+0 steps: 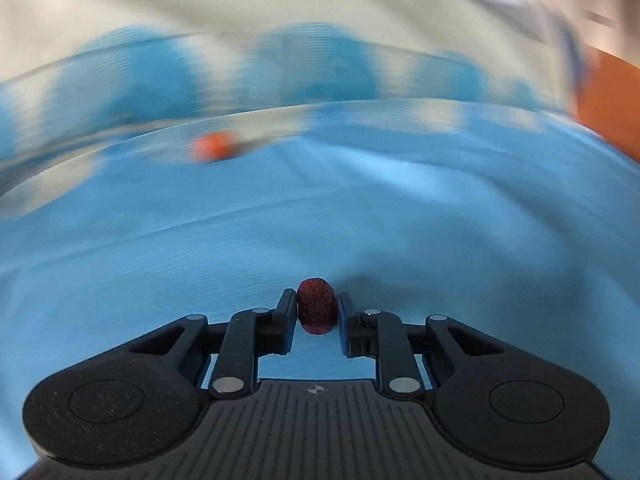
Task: Organize fruits
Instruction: 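Grasp the last tangerine with the left gripper while the right gripper grasps the red date, then carry both fruits over the blue plate and open both grippers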
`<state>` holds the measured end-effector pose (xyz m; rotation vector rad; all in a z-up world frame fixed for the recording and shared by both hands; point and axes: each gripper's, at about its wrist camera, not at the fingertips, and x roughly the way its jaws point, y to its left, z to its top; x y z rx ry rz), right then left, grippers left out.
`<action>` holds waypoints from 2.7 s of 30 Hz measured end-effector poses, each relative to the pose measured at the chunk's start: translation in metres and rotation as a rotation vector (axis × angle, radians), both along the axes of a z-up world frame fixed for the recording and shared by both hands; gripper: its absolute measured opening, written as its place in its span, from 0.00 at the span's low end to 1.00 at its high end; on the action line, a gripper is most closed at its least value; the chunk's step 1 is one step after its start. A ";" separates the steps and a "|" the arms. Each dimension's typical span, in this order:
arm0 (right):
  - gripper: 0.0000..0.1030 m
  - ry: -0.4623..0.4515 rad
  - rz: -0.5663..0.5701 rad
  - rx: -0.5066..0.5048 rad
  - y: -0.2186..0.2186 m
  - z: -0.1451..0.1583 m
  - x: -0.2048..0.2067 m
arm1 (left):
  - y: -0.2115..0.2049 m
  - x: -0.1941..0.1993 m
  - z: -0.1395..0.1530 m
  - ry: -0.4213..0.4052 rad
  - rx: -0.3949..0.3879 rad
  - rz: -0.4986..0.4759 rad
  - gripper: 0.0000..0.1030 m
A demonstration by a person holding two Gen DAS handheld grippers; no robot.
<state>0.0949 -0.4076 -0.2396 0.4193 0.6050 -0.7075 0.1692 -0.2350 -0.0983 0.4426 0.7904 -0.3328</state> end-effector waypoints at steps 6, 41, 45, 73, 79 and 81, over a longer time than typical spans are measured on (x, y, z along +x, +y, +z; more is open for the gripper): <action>0.22 -0.014 -0.282 0.037 -0.067 -0.018 -0.030 | -0.160 0.108 -0.020 -0.009 -0.124 -0.134 1.00; 0.22 -0.166 -0.050 0.030 0.012 0.101 -0.144 | 0.097 -0.068 0.092 -0.012 -0.059 0.073 0.36; 0.22 -0.171 0.108 0.048 0.066 0.144 -0.192 | 0.173 -0.120 0.109 -0.012 -0.081 0.171 0.36; 0.22 -0.273 0.644 -0.057 0.263 0.254 -0.314 | 0.285 -0.307 0.145 -0.156 -0.273 0.186 0.36; 0.22 -0.246 0.641 -0.057 0.264 0.249 -0.305 | 0.284 -0.295 0.138 -0.119 -0.278 0.173 0.36; 0.22 -0.234 0.649 -0.056 0.265 0.246 -0.299 | 0.283 -0.288 0.136 -0.110 -0.279 0.174 0.36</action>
